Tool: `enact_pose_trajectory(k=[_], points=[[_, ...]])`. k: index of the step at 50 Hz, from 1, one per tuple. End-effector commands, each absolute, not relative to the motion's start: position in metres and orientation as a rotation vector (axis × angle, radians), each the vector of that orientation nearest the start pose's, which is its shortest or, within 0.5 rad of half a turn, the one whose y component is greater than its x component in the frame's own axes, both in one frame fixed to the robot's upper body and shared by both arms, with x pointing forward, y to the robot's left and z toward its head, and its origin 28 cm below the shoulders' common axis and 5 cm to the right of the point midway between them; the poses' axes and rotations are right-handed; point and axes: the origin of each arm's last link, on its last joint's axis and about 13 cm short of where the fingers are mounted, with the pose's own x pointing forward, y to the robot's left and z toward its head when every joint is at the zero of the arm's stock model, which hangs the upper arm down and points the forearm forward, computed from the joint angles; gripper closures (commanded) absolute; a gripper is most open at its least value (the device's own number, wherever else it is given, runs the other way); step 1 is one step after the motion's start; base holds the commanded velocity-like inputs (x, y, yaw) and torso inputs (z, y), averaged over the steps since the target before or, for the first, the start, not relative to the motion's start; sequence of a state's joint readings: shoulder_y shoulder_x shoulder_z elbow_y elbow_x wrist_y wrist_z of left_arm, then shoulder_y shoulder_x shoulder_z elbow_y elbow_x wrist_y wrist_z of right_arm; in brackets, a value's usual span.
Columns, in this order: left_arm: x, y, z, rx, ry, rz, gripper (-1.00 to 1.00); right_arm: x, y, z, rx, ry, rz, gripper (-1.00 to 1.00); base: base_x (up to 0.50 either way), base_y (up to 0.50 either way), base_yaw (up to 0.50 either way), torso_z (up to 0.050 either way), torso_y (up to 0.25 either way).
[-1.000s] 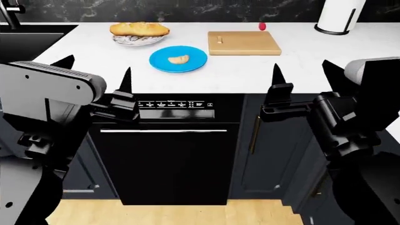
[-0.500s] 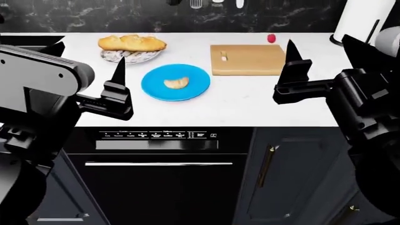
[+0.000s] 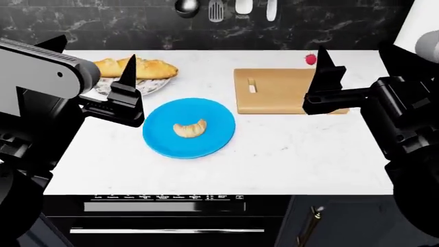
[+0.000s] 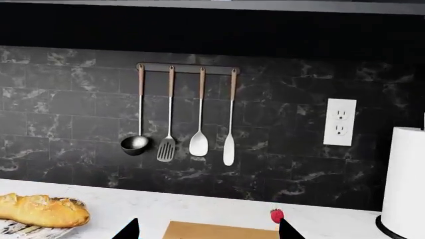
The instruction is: From the different types of pastries on the counter, select a croissant and place it on the cutting board. Then retrieve a jar of jam from the cabinet and place it alongside the croissant on the cutting board.
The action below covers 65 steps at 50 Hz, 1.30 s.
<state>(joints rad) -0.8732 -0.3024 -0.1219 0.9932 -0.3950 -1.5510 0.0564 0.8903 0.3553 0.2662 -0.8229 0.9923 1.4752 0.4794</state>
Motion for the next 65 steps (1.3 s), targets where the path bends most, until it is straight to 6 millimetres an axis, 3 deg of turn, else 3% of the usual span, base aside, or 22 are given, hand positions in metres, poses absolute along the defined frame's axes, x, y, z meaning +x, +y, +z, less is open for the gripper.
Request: enact_pose_trajectory(k=[1, 14, 30, 60, 65], points=[[0.211, 0.246, 0.282, 0.221, -0.300, -0.159, -1.00, 0.216, -0.137, 0.282, -0.050, -0.249, 0.077, -1.00, 0.50, 0.10, 0.00, 0.050, 0.000], [0.214, 0.248, 0.288, 0.239, -0.295, -0.164, -1.00, 0.217, -0.137, 0.290, -0.046, -0.246, 0.061, -1.00, 0.49, 0.11, 0.00, 0.050, 0.000], [0.216, 0.247, 0.281, 0.257, -0.263, -0.127, -1.00, 0.216, -0.139, 0.287, -0.051, -0.238, 0.056, -1.00, 0.11, 0.00, 0.00, 0.037, 0.000], [0.209, 0.248, 0.290, 0.232, -0.276, -0.163, -1.00, 0.215, -0.139, 0.293, -0.050, -0.241, 0.050, -1.00, 0.30, 0.00, 0.00, 0.000, 0.000], [0.204, 0.244, 0.289, 0.295, -0.243, -0.268, -1.00, 0.215, -0.140, 0.292, -0.052, -0.233, 0.042, -1.00, 0.00, 0.00, 0.00, 0.000, 0.000]])
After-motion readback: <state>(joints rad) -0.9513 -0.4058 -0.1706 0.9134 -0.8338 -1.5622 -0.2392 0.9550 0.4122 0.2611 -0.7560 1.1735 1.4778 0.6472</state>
